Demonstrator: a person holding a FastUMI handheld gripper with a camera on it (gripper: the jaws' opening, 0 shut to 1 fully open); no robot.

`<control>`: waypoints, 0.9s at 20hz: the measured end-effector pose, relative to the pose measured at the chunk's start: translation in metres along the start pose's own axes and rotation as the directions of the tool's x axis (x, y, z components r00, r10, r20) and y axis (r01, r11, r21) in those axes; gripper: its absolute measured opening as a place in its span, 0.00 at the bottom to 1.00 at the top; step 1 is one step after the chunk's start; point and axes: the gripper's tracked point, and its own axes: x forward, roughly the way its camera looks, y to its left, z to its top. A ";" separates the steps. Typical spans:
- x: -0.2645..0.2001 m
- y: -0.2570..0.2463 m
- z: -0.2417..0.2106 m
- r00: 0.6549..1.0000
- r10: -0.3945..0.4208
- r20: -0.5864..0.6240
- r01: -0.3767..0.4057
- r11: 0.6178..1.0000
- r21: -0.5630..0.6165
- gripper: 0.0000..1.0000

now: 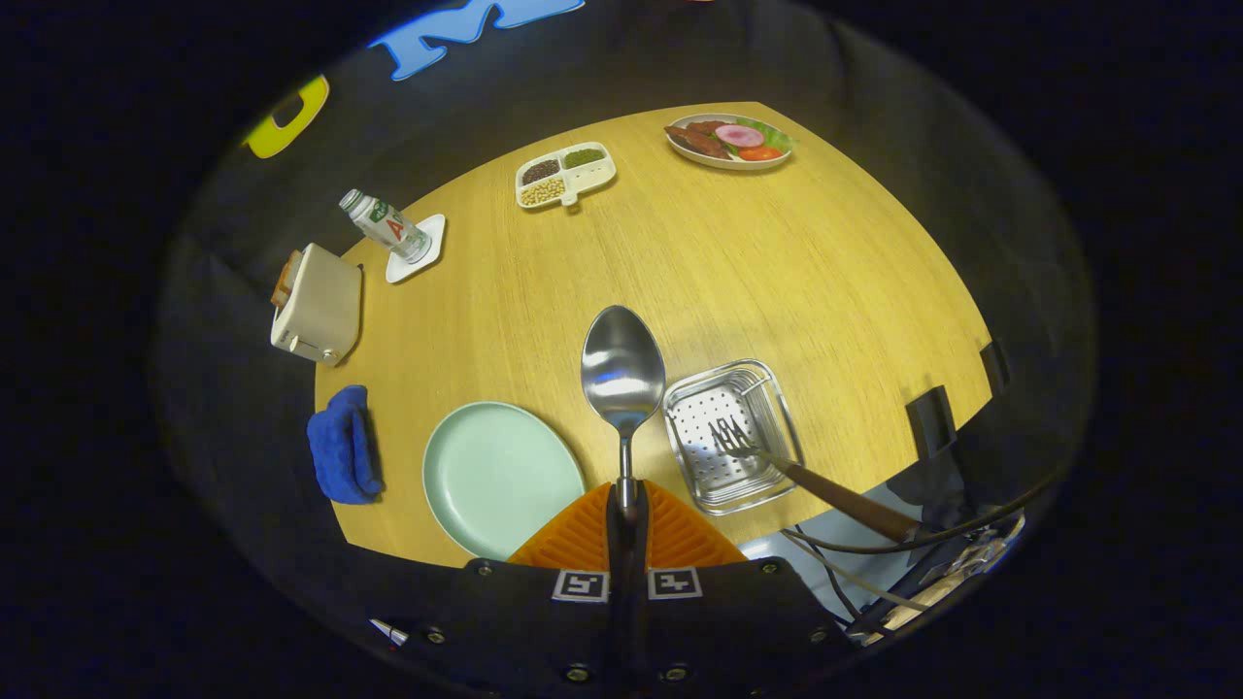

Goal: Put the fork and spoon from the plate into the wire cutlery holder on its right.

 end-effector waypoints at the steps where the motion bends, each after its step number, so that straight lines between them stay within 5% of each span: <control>1: -0.001 -0.010 -0.002 1.000 -0.015 -0.009 0.015 1.000 -0.001 0.01; 10: 0.006 -0.041 -0.034 0.989 -0.022 -0.147 0.025 1.000 0.018 0.01; 18: 0.010 -0.038 -0.045 0.943 -0.010 -0.331 0.021 0.999 0.029 0.01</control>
